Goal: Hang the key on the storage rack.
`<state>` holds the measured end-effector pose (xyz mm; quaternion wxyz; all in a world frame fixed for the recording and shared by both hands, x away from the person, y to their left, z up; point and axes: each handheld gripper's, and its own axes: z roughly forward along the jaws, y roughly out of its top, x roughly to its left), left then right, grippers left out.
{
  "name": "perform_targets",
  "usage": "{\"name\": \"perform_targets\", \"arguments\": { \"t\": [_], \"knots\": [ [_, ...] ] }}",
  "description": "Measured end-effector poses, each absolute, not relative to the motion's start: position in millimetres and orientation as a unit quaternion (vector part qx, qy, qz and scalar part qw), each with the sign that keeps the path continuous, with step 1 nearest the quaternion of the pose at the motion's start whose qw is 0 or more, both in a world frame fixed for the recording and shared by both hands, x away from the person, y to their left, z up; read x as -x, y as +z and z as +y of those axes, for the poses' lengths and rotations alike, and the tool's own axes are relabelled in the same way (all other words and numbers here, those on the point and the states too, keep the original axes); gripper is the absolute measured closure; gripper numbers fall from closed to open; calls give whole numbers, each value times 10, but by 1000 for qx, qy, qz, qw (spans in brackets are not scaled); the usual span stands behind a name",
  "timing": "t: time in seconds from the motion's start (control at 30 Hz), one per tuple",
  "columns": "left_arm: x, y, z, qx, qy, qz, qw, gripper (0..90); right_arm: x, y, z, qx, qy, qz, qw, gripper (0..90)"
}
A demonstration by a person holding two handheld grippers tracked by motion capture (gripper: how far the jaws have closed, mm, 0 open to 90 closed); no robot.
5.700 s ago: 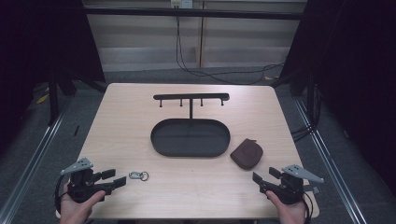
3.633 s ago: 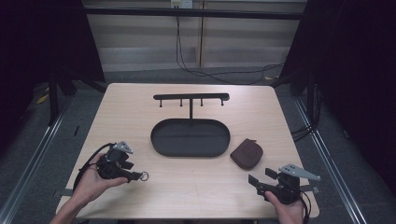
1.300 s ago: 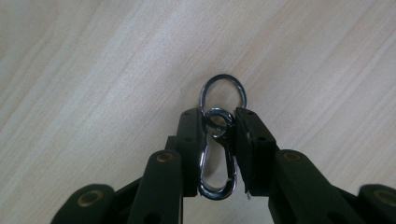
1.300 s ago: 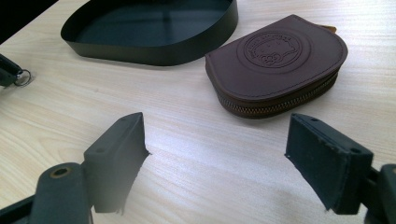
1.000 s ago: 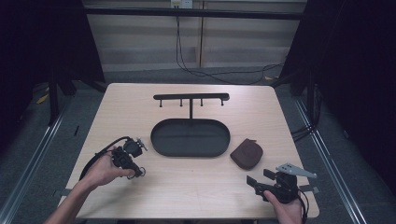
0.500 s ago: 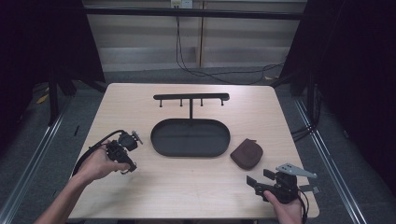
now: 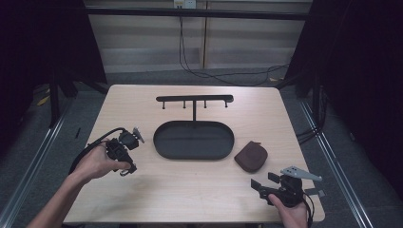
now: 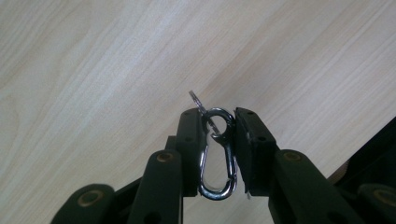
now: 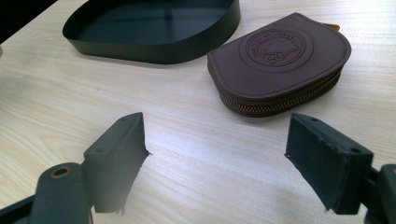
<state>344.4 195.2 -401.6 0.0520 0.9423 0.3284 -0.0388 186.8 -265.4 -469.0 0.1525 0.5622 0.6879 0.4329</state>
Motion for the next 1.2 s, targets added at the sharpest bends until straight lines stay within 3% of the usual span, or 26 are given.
{"name": "perform_targets", "arguments": {
  "t": [0.97, 1.2],
  "knots": [
    [-3571, -3343, 1699, -956, -7, 283, 79, 724, -1873, -4697, -2645, -562, 430, 691, 152, 198],
    [-3670, -3242, 1616, -952, -5, 297, 70, 725, -1872, -4697, -2642, -561, 429, 692, 151, 199]
  ]
}}
